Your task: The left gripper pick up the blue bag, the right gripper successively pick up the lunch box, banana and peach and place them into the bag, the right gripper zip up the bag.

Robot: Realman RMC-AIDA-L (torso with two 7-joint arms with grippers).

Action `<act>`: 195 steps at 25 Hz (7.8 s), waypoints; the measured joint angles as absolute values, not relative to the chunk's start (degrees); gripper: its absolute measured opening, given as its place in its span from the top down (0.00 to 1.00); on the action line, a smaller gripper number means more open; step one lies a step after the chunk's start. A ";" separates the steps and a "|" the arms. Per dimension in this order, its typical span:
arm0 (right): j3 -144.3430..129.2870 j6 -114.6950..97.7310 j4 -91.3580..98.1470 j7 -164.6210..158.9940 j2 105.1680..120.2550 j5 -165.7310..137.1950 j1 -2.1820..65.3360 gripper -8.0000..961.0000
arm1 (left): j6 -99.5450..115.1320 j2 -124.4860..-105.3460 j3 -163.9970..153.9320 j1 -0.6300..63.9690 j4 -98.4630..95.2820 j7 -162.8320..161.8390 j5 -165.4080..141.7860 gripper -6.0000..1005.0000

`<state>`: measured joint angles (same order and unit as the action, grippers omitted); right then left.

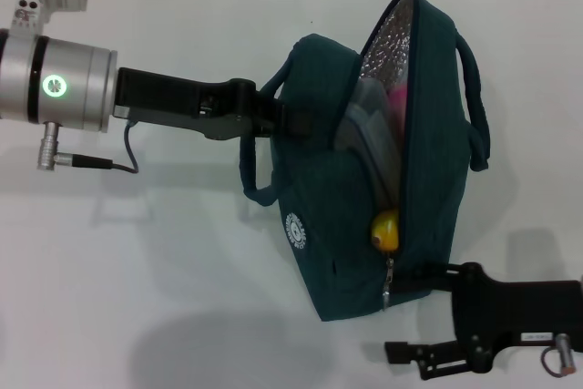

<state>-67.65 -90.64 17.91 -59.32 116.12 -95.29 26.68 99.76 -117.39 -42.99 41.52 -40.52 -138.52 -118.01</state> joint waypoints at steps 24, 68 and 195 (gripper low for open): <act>-72.32 -89.75 16.84 -61.35 116.11 -90.50 26.96 0.25 | 99.75 -117.24 -42.98 41.48 -40.52 -137.99 -117.94 0.95; -68.51 -99.60 18.72 -56.43 115.31 -80.53 21.33 0.99 | 99.40 -117.56 -42.98 38.88 -40.56 -132.58 -113.97 0.94; -71.86 -92.87 18.39 -60.29 116.19 -62.11 38.30 0.98 | 85.86 -119.78 -59.08 24.49 -9.11 -53.73 -89.68 0.94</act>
